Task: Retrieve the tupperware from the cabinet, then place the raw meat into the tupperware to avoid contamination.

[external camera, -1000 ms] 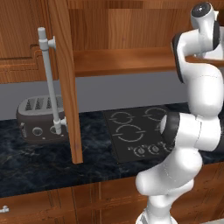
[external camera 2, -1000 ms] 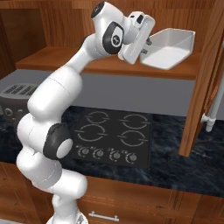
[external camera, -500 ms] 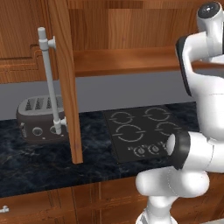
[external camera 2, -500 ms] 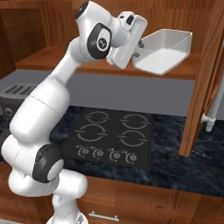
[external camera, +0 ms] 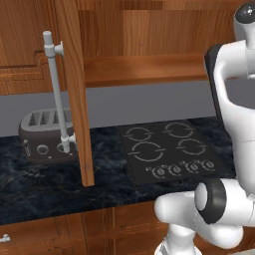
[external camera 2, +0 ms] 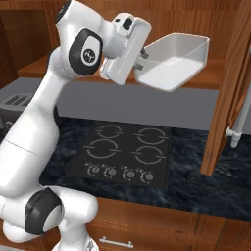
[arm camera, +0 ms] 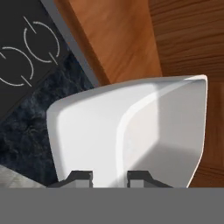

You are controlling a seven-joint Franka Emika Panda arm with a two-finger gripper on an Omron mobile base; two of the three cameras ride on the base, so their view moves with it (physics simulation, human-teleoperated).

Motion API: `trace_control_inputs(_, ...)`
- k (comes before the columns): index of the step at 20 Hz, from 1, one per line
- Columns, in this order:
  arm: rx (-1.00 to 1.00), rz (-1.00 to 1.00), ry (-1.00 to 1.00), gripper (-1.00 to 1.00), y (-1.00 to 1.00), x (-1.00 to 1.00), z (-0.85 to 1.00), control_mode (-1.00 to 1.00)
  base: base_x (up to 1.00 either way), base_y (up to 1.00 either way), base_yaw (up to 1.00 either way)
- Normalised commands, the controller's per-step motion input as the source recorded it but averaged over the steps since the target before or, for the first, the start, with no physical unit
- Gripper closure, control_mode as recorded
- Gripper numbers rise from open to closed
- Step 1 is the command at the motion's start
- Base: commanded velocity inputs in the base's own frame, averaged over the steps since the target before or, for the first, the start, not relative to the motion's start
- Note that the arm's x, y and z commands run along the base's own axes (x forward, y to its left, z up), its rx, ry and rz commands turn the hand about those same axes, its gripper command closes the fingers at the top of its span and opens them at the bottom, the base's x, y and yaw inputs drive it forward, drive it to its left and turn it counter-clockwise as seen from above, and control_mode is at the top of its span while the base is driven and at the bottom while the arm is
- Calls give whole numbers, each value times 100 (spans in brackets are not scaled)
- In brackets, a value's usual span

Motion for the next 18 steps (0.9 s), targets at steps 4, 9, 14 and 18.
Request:
trace_control_inputs(4,0,-2,1,100,26,-58,-9,-100,0,0,0)
trace_control_inputs(9,0,-3,2,100,30,-58,-4,-100,0,0,0)
trace_control_inputs(14,1,0,6,100,49,-59,0,-100,0,0,0)
trace_control_inputs(18,1,4,1,100,67,-53,0,-100,0,0,0)
